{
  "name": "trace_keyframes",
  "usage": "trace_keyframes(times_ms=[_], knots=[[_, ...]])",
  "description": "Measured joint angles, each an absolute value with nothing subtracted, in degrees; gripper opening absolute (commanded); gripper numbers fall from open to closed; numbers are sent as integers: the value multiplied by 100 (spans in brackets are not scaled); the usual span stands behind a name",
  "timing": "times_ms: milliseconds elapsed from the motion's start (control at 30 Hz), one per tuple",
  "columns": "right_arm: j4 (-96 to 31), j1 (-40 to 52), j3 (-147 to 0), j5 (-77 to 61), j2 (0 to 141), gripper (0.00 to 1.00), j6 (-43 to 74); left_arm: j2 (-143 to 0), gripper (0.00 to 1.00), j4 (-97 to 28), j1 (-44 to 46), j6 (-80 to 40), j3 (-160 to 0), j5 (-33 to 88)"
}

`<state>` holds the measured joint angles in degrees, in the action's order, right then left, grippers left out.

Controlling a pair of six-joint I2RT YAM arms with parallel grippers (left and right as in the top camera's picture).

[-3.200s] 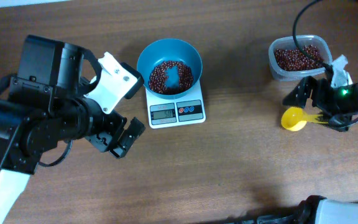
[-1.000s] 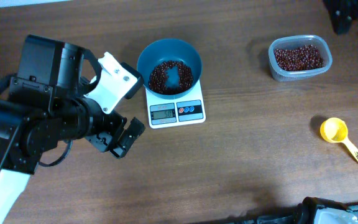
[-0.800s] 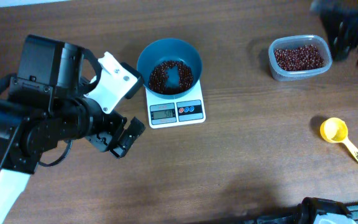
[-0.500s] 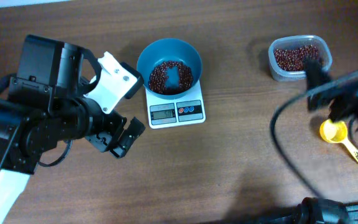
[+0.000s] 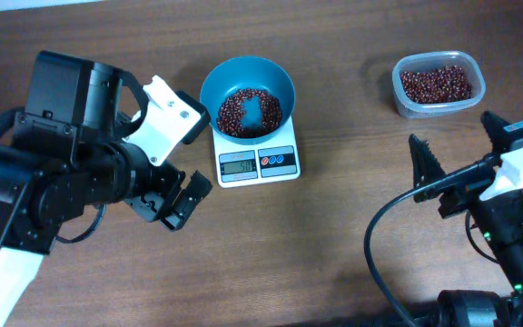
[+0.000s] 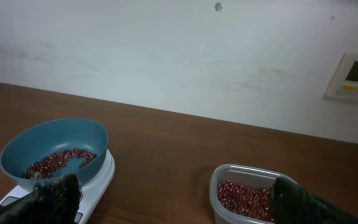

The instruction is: Scoop item into bowl and weigh 50g on scale

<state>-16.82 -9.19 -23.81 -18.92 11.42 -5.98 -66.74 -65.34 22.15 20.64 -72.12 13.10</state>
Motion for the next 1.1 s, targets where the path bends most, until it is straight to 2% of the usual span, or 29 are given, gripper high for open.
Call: trace_keyframes(times_ms=[200, 433, 767, 1100], knots=[[-1774, -355, -2327, -1271, 1057, 99, -602, -6674, 99, -6534, 2215, 2064, -7212, 1310], [-1763, -294, -1811, -1138, 139, 99, -600, -6674, 99, -6532, 2215, 2064, -7212, 1313], [-1216, 97, -1087, -1037, 73, 98, -596, -6674, 99, -6534, 2215, 2064, -7212, 1313], [-399, 117, -169, -681, 73, 99, -598, -6674, 99, -6534, 2215, 2064, -7212, 1310]])
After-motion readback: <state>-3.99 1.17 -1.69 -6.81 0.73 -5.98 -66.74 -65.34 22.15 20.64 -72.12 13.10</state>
